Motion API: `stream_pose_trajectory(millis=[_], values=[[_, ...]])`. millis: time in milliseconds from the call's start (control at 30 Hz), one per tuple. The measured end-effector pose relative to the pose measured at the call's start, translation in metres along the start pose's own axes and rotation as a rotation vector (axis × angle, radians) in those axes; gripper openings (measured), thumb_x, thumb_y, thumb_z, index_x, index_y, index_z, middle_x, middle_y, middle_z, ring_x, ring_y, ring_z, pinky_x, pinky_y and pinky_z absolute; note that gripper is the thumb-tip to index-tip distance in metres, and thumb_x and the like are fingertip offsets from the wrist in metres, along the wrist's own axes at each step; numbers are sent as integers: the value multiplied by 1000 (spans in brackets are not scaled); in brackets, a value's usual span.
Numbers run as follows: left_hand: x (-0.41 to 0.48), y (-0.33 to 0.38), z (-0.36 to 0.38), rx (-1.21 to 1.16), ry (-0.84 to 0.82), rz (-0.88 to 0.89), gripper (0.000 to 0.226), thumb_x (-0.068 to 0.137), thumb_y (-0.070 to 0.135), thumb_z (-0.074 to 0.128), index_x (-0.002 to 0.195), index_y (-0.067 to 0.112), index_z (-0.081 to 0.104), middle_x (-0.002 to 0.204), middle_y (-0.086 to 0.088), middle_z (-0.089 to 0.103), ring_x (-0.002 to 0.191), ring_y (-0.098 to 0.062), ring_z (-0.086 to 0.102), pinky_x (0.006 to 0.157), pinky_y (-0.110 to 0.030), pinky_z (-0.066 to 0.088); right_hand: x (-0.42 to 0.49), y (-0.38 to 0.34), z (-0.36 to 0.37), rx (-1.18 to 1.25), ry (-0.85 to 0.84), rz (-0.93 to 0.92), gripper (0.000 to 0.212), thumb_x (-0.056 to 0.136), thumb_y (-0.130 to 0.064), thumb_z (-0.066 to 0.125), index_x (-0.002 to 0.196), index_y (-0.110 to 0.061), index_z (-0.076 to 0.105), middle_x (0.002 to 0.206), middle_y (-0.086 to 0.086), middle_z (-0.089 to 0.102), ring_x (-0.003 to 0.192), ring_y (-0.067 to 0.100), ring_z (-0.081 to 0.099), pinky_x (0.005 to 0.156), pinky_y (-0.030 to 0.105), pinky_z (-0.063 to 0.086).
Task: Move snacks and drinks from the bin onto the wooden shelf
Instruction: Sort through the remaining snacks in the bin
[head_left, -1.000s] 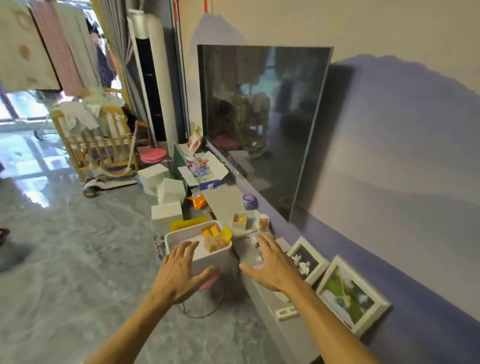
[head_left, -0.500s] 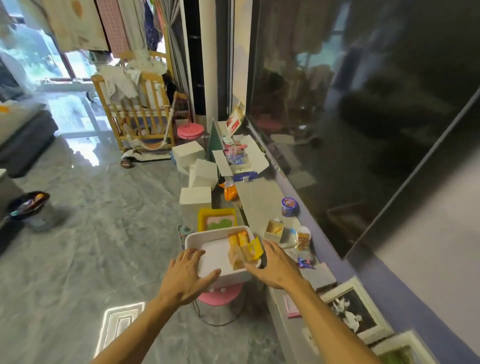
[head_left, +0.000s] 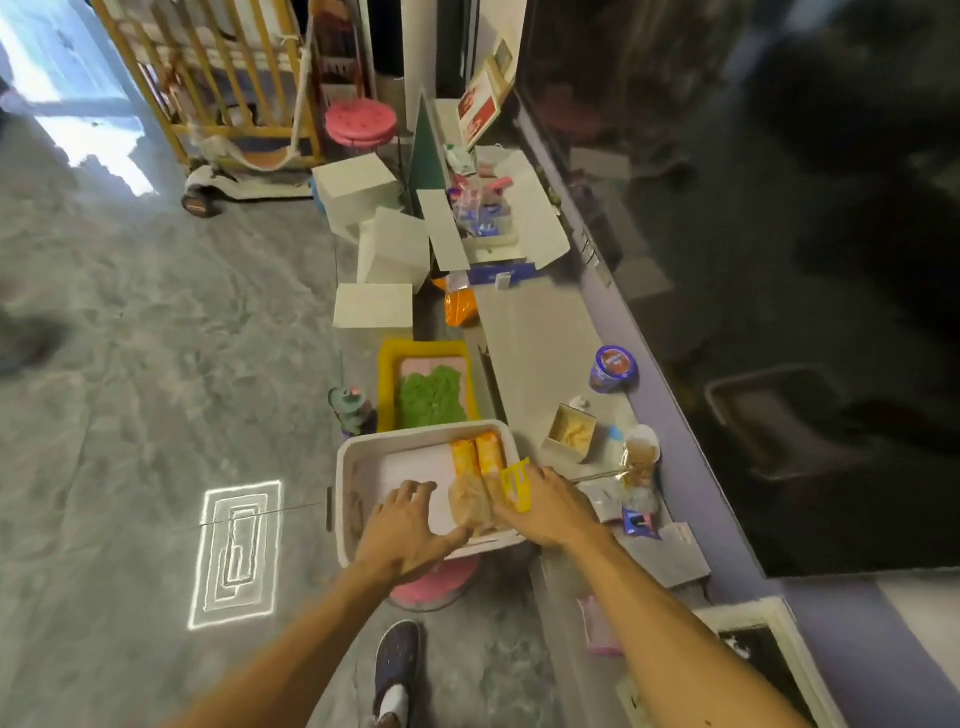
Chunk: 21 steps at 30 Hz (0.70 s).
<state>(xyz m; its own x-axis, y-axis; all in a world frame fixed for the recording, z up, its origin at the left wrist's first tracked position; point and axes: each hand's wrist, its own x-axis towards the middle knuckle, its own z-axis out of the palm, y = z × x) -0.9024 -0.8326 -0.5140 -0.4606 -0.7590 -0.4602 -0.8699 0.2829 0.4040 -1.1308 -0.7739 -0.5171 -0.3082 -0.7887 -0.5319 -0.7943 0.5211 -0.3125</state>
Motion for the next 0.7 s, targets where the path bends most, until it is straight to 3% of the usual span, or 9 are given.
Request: stream_pose_trajectory(millis=[100,200,333,433,533,633,700], values=[[61,-9,32,-37,-53,-71,115,73,98,42,160,24,35,159,-4,45,140,-29,49,114,-51,45,69,4,20,-9,-31,28,83,80,-93,41,132,-30,57,123,3,70,105,29,69,77,39,53],[122,-16,75,-86,-125,-154,123,67,99,46,164,25,26,164,-7,38,144,-33,45,116,-54,42,144,11,57,22,-68,17,84,81,-85,45,147,-33,45,137,5,64,116,32,65,91,46,56],[198,-21,134,-198,-224,-242,131,61,97,54,164,25,19,163,-9,34,145,-37,44,115,-56,43,230,26,116,-32,-39,7,58,98,-43,57,148,-19,40,151,14,49,133,36,53,107,53,50],[226,-20,171,-345,-299,-309,114,65,84,65,155,28,22,147,-9,41,132,-37,54,108,-51,49,266,27,142,-121,43,37,51,104,-33,54,150,-14,42,147,19,52,132,37,54,105,49,50],[233,-22,204,-480,-313,-389,85,81,65,66,145,32,20,131,-8,48,116,-39,62,103,-47,50,281,29,163,-83,32,36,62,104,-35,56,158,-16,32,143,20,55,126,41,59,102,52,53],[235,-35,225,-553,-263,-412,77,78,68,66,137,44,23,114,-1,62,97,-31,68,94,-53,58,284,36,178,-56,73,53,60,108,-28,49,162,-24,22,134,18,61,112,38,66,92,51,59],[232,-41,224,-543,-243,-406,67,80,64,65,131,40,30,109,-1,64,92,-27,68,89,-51,60,285,38,177,-39,109,46,55,107,-19,51,158,-24,32,130,15,65,108,34,68,88,47,58]])
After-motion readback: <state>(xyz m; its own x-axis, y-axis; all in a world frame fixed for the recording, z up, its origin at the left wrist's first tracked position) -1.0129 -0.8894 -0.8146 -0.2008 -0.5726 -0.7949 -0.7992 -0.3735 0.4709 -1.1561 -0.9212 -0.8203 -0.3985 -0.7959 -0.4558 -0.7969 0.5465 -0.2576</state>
